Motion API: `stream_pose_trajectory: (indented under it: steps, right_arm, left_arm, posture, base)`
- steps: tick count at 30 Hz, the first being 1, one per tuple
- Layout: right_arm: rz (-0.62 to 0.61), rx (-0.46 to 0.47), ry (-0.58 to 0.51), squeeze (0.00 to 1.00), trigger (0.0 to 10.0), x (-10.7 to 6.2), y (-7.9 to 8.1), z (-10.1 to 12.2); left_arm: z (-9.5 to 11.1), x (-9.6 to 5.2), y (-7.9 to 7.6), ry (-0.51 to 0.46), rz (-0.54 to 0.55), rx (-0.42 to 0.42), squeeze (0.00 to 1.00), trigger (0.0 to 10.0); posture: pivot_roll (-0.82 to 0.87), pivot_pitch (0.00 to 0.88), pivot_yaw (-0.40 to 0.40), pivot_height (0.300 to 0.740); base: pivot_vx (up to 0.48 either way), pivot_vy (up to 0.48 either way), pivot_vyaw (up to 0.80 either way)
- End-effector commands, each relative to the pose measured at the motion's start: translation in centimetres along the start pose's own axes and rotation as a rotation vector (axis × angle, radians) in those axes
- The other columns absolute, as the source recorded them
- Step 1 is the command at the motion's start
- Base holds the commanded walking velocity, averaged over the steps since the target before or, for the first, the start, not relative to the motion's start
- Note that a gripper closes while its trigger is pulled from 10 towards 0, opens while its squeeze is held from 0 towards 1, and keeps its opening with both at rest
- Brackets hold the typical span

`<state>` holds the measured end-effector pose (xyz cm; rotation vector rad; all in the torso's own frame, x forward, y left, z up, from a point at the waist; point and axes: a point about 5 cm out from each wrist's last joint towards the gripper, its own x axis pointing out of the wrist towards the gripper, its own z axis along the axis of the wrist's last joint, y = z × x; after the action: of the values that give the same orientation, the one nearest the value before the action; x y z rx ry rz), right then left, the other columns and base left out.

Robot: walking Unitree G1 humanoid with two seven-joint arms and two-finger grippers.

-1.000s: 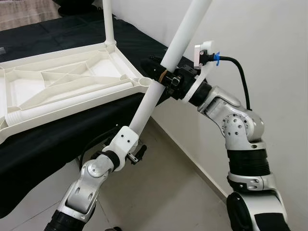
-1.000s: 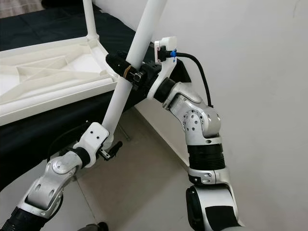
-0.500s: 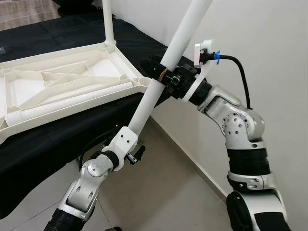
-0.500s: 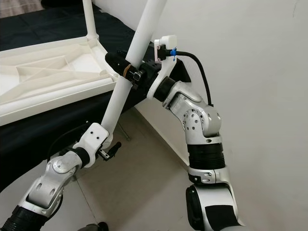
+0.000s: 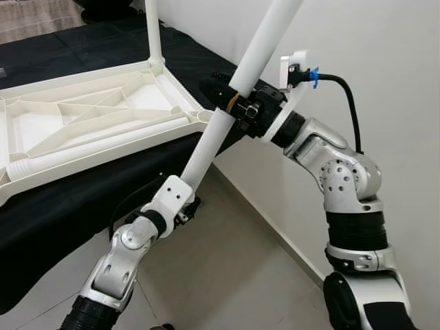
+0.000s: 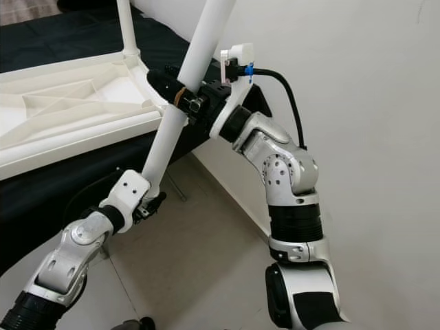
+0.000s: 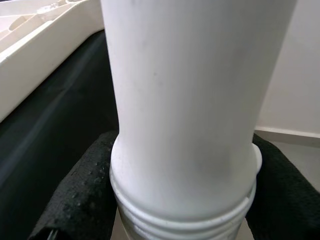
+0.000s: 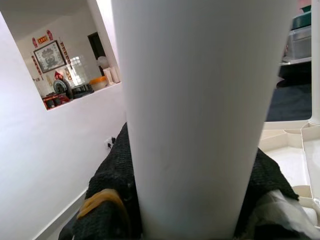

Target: Building children table

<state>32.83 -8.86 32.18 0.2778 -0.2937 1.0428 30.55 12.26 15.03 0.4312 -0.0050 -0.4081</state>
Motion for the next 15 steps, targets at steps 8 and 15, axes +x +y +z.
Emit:
stream_pose_trajectory:
  steps: [8, 15]
  right_arm:
    - [-0.032, 0.003, 0.006, 0.00, 10.0, -0.4, 0.0, -0.8]
    - [-0.050, 0.013, 0.009, 0.00, 10.0, -0.5, 0.2, -1.6]
  left_arm:
    - [2.0, -0.5, 0.8, -0.088, 0.097, 0.073, 0.00, 10.0]
    - [3.0, -0.5, 1.5, -0.128, 0.128, 0.125, 0.00, 10.0]
  posture:
    - [0.07, 0.162, -0.110, 0.740]
    - [0.07, 0.150, -0.106, 0.740]
  base:
    - [0.000, 0.000, 0.00]
    - [0.000, 0.000, 0.00]
